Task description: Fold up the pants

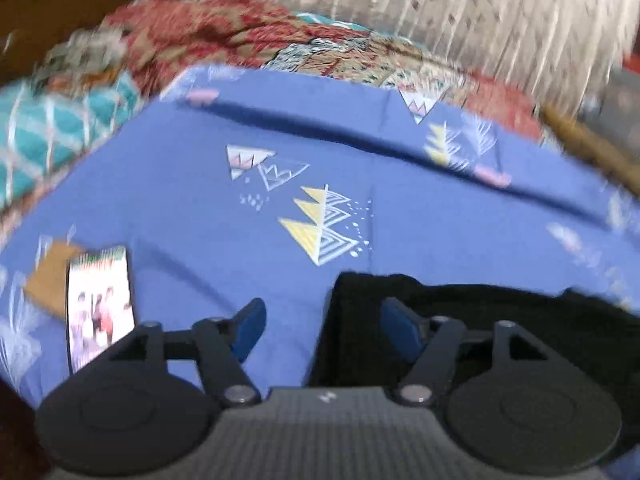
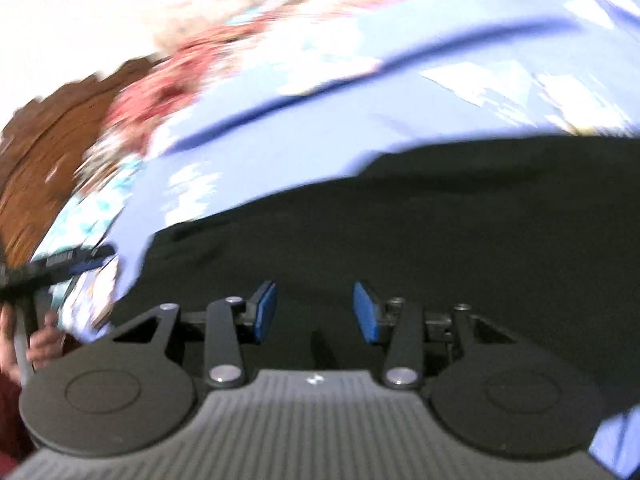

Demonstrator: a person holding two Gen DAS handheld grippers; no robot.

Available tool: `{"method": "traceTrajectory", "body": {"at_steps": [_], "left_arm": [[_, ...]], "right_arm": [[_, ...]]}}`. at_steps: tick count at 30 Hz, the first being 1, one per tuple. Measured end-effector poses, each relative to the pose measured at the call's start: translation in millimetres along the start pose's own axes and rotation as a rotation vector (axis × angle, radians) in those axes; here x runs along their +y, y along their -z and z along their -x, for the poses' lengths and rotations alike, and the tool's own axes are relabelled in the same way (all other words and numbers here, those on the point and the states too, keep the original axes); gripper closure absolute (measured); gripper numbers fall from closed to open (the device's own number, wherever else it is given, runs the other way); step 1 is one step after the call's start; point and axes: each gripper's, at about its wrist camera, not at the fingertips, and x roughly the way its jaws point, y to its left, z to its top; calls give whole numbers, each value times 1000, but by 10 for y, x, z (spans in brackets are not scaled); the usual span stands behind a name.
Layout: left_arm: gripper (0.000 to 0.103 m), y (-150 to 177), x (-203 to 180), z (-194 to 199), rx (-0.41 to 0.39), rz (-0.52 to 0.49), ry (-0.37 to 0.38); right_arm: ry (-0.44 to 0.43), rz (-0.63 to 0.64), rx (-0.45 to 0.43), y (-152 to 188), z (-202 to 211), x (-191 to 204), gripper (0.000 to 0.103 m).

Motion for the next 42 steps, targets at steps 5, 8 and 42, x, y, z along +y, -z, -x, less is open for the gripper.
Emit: {"method": "traceTrajectory", "body": {"at_steps": [5,8,42], "left_arm": [[11,240,193,94,110,148,175],[8,427,191,-76,178,241,270],[40,239,-1887,-499,237,-126,25]], "right_arm": [[-147,204,46,-63,-407,786,59],[-249,228,146,-21,-842,1075,68],[438,-740,-693,1039,1511,-2122,49]]}}
